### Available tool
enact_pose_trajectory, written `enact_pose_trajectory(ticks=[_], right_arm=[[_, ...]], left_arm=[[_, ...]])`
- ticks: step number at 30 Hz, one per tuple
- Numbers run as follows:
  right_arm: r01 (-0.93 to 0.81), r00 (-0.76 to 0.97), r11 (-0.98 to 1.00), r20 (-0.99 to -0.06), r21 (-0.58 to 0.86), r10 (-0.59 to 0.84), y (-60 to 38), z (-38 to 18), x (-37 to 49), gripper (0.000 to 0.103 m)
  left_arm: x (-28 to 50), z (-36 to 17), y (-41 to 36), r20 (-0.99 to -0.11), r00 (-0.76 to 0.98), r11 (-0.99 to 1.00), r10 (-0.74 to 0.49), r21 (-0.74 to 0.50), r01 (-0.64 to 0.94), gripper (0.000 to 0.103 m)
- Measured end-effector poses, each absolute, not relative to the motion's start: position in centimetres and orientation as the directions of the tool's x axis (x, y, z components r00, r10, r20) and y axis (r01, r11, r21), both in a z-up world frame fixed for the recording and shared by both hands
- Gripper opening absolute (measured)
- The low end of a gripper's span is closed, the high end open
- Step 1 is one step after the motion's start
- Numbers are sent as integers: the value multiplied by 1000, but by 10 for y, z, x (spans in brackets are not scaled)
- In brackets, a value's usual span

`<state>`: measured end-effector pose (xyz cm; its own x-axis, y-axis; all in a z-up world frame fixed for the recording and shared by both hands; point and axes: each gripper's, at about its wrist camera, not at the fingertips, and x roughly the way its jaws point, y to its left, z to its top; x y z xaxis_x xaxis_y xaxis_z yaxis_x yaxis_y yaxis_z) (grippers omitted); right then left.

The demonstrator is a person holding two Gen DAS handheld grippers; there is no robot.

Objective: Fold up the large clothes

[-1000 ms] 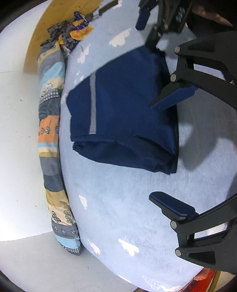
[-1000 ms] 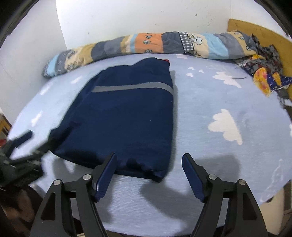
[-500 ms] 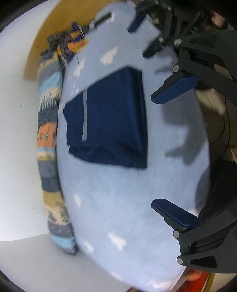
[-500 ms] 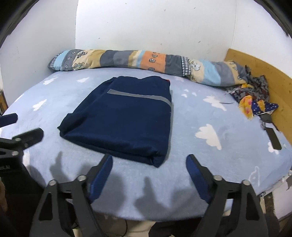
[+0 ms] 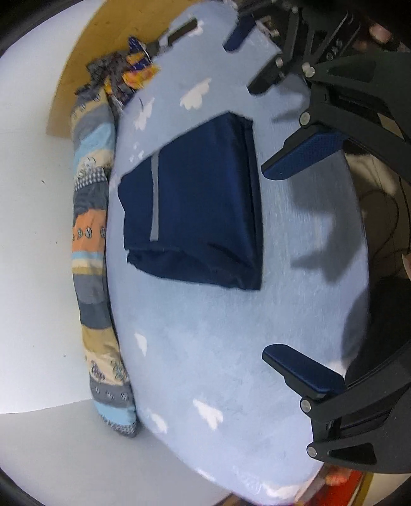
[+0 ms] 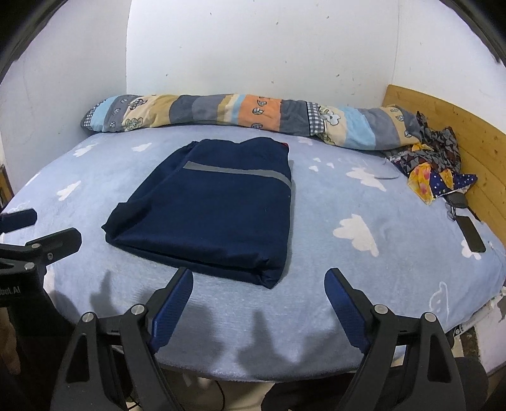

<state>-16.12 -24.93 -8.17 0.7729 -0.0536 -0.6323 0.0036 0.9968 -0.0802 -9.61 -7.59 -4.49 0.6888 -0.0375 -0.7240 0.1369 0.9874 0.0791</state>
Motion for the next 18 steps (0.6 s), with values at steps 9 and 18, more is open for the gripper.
enact_pose_trajectory(ticks=[9, 18], right_arm=[[2, 786, 996, -616, -89, -57, -248, -80, -164, 87], [1, 793, 997, -608, -83, -52, -248, -78, -166, 87]], left_arm=[[-107, -46, -94, -734, 679, 963, 5, 186, 195, 103], [-112, -47, -105, -712, 701, 945, 39, 254, 206, 103]])
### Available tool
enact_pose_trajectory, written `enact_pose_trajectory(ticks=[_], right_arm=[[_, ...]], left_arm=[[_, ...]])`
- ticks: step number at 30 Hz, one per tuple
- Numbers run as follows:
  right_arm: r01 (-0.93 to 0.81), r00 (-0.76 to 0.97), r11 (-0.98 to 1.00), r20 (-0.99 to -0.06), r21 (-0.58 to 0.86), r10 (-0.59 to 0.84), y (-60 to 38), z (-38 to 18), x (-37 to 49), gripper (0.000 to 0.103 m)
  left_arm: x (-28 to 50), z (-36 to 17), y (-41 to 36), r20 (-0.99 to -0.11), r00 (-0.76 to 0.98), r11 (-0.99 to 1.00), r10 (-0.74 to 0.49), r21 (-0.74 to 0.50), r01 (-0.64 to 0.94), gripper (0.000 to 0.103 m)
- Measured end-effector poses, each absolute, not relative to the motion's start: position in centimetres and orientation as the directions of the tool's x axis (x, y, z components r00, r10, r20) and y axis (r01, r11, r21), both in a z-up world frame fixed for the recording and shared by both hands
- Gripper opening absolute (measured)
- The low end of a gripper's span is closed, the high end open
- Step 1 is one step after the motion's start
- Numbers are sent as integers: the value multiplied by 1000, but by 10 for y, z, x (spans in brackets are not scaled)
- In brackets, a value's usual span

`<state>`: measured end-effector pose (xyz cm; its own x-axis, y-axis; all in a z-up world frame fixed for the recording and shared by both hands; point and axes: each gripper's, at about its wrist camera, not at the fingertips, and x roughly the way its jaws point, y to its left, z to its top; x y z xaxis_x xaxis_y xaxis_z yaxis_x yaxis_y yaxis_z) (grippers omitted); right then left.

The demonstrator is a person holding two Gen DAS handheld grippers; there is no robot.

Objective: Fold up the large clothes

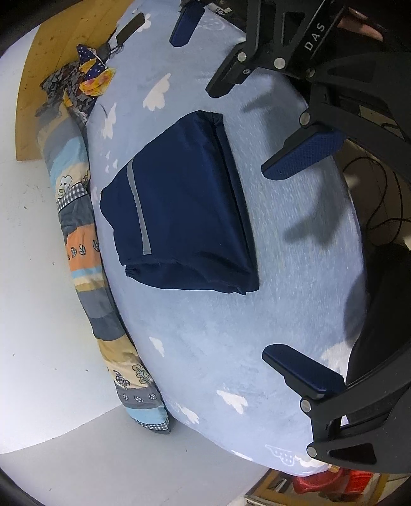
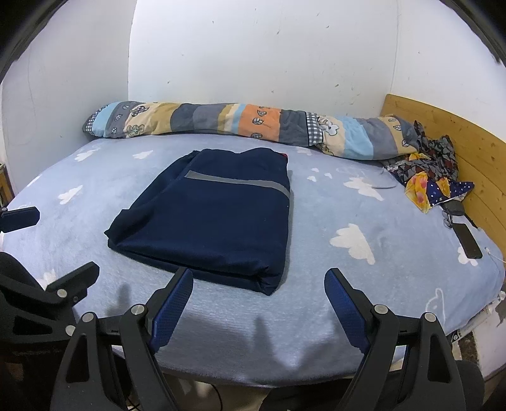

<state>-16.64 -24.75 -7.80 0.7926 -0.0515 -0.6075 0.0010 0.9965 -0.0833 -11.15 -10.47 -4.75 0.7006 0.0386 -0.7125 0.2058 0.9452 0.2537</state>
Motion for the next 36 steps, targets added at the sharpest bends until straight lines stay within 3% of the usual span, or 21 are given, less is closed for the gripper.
enact_pose_trajectory(ticks=[36], right_arm=[[-18, 790, 995, -611, -96, -44, -240, -80, -165, 87]], left_arm=[[-105, -48, -98, -734, 677, 960, 50, 222, 170, 103]])
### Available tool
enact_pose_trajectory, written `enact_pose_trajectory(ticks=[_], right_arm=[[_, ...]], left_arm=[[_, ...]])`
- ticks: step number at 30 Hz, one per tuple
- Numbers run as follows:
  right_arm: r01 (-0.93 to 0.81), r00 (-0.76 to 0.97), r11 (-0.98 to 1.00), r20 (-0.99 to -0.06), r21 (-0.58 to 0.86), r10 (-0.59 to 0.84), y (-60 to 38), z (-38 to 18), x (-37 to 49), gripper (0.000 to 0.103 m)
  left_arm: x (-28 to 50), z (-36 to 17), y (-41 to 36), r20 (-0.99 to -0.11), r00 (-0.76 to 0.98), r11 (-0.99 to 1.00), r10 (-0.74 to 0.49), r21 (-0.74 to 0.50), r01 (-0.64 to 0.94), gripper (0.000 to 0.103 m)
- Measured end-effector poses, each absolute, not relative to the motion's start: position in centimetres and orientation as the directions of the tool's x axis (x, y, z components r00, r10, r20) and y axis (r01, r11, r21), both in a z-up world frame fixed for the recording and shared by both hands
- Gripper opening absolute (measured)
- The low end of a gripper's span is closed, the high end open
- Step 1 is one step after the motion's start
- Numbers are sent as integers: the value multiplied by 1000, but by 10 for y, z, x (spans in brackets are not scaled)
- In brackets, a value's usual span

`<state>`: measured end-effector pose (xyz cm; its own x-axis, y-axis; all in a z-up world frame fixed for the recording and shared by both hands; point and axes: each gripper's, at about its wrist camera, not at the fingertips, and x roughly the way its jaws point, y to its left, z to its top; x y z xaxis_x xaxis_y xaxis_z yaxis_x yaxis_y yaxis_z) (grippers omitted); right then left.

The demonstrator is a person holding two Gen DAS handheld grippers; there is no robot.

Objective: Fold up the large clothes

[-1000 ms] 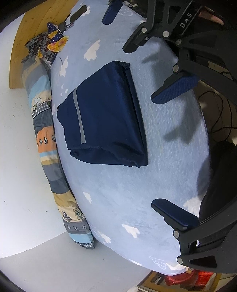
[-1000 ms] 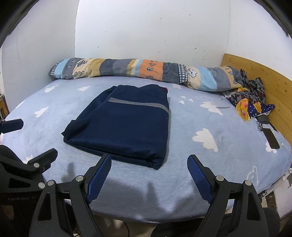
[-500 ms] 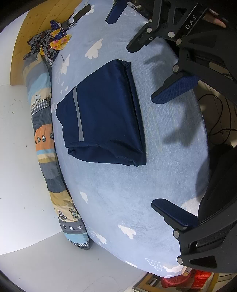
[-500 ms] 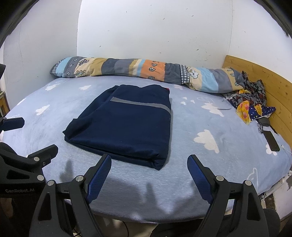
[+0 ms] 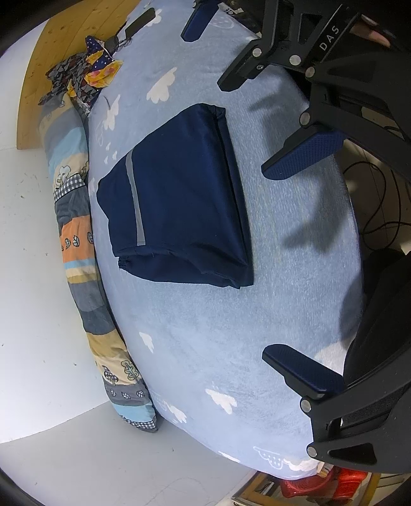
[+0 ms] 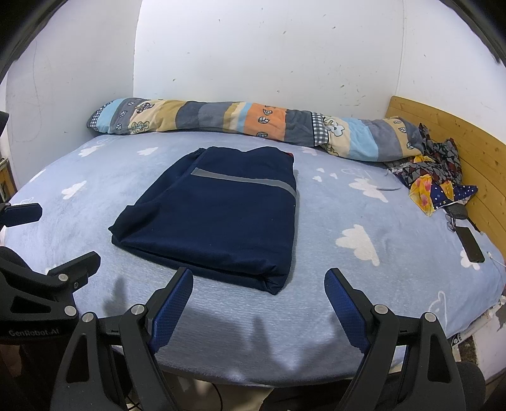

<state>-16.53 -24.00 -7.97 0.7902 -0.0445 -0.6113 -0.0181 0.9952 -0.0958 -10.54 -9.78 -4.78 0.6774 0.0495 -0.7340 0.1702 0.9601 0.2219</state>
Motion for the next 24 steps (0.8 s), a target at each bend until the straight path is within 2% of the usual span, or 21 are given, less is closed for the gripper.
enact_pose_trajectory(ticks=[24], right_arm=[[-18, 790, 995, -611, -97, -46, -240, -79, -166, 87]], left_arm=[[-107, -47, -95, -729, 683, 955, 55, 238, 177, 103]])
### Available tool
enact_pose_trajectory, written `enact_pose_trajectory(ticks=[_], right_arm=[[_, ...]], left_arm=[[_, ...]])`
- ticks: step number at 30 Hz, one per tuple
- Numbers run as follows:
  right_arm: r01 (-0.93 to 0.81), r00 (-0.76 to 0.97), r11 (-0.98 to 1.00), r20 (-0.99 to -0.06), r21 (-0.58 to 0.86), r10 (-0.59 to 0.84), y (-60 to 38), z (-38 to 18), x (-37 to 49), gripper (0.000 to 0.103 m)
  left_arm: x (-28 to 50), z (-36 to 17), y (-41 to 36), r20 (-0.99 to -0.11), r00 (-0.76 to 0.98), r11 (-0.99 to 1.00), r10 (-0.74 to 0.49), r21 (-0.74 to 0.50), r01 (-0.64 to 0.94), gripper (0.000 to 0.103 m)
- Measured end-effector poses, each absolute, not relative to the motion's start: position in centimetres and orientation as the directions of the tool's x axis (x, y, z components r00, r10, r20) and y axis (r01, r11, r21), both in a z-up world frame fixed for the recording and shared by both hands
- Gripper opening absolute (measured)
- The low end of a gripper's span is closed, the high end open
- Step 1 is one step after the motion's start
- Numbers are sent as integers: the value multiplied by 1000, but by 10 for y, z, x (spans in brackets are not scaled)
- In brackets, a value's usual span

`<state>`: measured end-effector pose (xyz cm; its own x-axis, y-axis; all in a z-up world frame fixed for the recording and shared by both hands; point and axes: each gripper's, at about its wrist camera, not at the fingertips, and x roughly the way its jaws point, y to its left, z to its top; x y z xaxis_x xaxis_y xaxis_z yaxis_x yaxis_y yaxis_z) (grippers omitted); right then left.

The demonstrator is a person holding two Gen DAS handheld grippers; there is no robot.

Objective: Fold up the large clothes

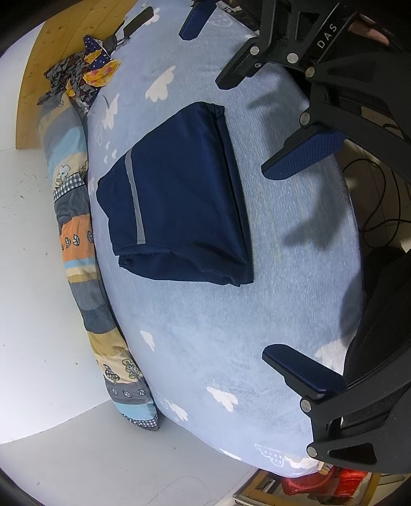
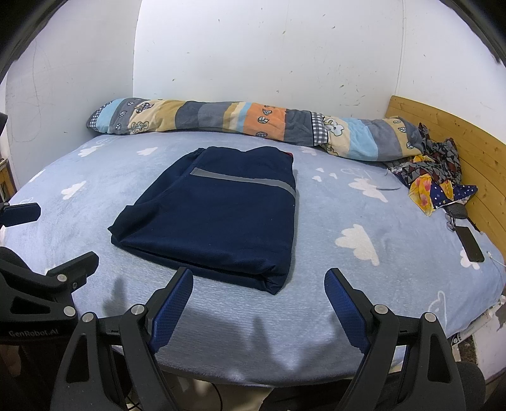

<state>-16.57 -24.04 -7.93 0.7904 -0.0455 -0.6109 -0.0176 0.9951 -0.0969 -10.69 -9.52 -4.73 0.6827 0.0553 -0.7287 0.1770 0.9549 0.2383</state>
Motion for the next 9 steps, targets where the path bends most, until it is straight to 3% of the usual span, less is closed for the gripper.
enact_pose_trajectory(ticks=[9], right_arm=[[-8, 793, 996, -608, -86, -47, -244, -78, -167, 87]], left_arm=[[-107, -45, -94, -703, 702, 947, 110, 289, 141, 103]])
